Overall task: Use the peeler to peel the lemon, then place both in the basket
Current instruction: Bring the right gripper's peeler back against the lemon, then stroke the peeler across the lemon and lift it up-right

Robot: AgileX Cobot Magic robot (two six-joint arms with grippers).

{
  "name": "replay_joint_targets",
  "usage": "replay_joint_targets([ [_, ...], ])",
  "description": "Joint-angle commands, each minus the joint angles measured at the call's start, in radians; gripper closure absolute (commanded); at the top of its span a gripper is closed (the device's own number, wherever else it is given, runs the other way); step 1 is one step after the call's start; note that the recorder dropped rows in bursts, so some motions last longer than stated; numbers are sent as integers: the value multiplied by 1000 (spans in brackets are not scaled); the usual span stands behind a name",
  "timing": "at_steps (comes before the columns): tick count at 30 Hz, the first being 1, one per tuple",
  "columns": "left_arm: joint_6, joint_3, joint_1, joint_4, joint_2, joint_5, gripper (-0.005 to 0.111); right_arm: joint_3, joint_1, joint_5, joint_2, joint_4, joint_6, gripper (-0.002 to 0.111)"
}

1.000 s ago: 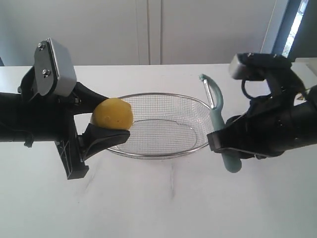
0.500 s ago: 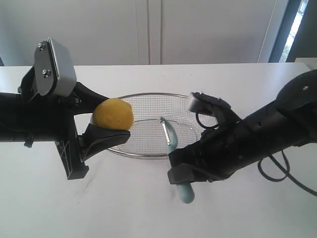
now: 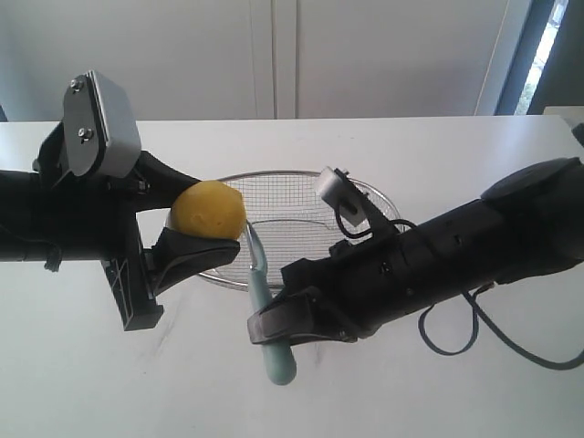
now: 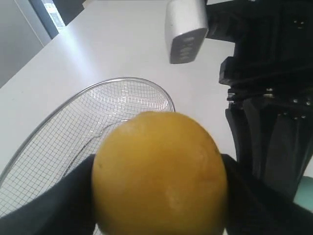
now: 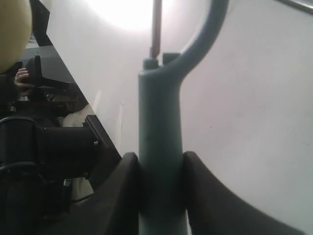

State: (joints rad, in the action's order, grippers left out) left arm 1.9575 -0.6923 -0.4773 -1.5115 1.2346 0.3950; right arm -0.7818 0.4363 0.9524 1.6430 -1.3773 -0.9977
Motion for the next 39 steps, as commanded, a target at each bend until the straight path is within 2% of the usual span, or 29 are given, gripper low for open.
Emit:
replay_joint_targets([
  [1,159,-6,-4,-25,-2,24,107,3,28,40,-2,-38,-21,108],
  [6,159,-6,-4,-25,-2,16,107,1,33,108,-5,-86,-60,108],
  [39,159,-6,-4,-20,-2,-17,107,1,29,-90,-179,31,11,108],
])
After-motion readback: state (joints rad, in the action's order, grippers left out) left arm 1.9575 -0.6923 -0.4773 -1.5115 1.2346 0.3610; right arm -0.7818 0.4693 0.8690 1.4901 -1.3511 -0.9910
